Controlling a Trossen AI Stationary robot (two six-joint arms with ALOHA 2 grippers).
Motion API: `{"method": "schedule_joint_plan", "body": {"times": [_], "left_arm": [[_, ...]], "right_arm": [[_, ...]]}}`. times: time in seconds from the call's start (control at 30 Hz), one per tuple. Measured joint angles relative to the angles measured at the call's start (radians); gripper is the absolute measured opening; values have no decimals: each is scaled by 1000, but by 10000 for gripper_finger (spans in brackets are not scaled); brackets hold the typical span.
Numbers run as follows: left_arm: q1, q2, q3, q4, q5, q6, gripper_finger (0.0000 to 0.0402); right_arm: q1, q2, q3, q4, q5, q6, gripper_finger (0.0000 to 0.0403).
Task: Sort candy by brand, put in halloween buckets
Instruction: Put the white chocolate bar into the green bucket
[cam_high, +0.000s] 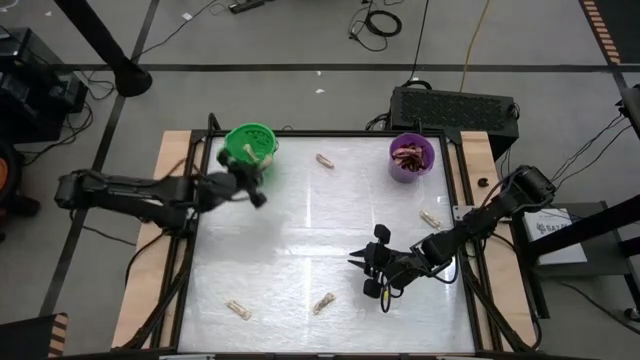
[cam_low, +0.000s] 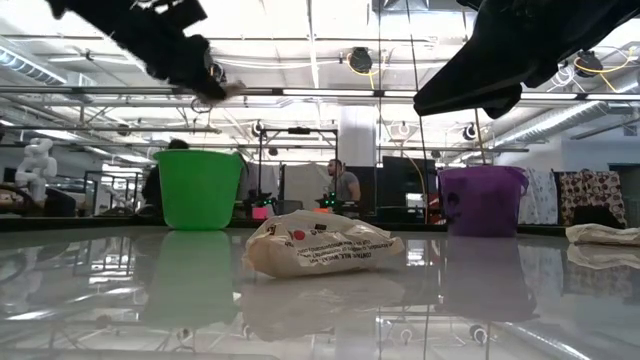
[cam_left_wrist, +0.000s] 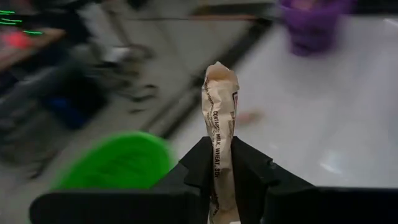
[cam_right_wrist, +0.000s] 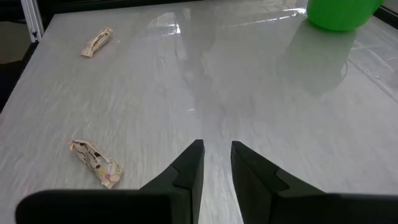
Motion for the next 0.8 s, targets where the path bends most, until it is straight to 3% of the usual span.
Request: {"method": "schedule_joint_plan", "body": {"times": [0.23, 0.3, 0.47, 0.67, 0.8], "left_arm": [[231, -38, 72, -60, -40, 62, 53], [311, -35, 73, -97, 34, 45, 53], [480, -21, 73, -145, 344, 51, 53], [619, -21, 111, -218, 407, 48, 55], [663, -14, 135, -306, 583, 42, 76]], "right_arm": [[0, 0, 0, 0, 0, 0, 73], [0, 0, 0, 0, 0, 0, 73], [0, 0, 0, 0, 0, -5, 73], [0, 0, 0, 0, 0, -6, 73], [0, 0, 0, 0, 0, -6, 73]]}}
